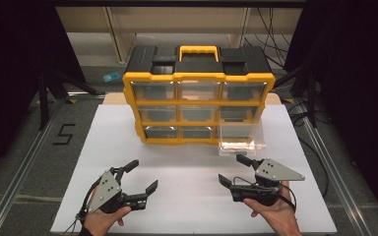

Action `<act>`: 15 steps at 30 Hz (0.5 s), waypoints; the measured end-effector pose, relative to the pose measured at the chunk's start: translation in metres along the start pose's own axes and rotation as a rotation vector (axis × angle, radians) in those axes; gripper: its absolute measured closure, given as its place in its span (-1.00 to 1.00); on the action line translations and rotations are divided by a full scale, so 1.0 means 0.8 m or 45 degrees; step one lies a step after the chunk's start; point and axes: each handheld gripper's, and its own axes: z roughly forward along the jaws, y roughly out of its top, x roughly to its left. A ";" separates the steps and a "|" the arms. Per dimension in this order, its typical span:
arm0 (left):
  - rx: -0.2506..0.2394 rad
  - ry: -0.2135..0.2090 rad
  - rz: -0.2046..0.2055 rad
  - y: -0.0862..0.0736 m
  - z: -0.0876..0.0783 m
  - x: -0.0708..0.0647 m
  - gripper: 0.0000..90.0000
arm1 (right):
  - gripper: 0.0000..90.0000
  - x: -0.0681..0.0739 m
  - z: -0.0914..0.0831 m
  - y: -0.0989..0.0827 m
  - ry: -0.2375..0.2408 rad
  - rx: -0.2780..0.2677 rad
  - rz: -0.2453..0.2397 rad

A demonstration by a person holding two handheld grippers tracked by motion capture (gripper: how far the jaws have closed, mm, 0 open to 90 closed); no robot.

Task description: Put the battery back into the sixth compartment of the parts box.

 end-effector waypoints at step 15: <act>-0.001 -0.002 0.000 0.000 0.000 0.000 -0.65 | -0.64 -0.001 -0.001 -0.012 0.003 0.012 -0.001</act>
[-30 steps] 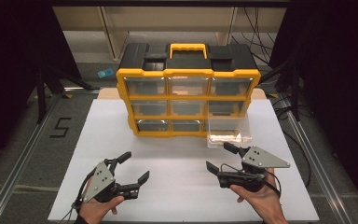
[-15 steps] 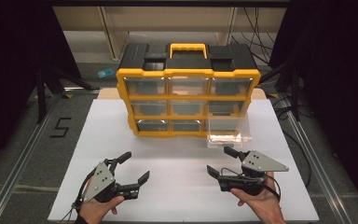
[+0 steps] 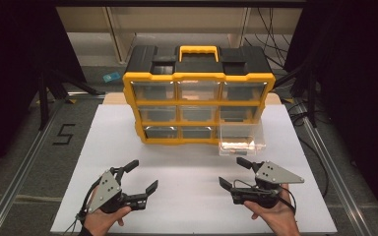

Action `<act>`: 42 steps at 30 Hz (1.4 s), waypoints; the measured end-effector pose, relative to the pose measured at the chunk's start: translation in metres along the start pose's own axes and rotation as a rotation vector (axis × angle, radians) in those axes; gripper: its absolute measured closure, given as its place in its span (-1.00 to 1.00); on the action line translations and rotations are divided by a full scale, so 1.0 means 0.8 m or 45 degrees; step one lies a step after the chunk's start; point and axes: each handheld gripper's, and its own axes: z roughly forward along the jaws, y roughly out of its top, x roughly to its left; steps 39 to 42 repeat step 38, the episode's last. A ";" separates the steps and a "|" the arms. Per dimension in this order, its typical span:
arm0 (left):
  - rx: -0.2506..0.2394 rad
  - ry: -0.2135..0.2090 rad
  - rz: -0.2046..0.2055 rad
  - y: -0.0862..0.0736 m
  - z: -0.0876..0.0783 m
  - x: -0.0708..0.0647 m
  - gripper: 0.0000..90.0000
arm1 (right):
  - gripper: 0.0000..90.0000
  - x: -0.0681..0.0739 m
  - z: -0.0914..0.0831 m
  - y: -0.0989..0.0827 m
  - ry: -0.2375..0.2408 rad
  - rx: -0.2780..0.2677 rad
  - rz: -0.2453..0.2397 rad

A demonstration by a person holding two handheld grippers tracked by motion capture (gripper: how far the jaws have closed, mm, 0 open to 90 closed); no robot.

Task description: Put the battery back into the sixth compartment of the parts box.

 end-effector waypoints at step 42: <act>-0.002 0.000 0.000 0.000 0.000 0.000 -0.65 | -0.64 0.003 -0.001 -0.012 0.003 -0.009 0.016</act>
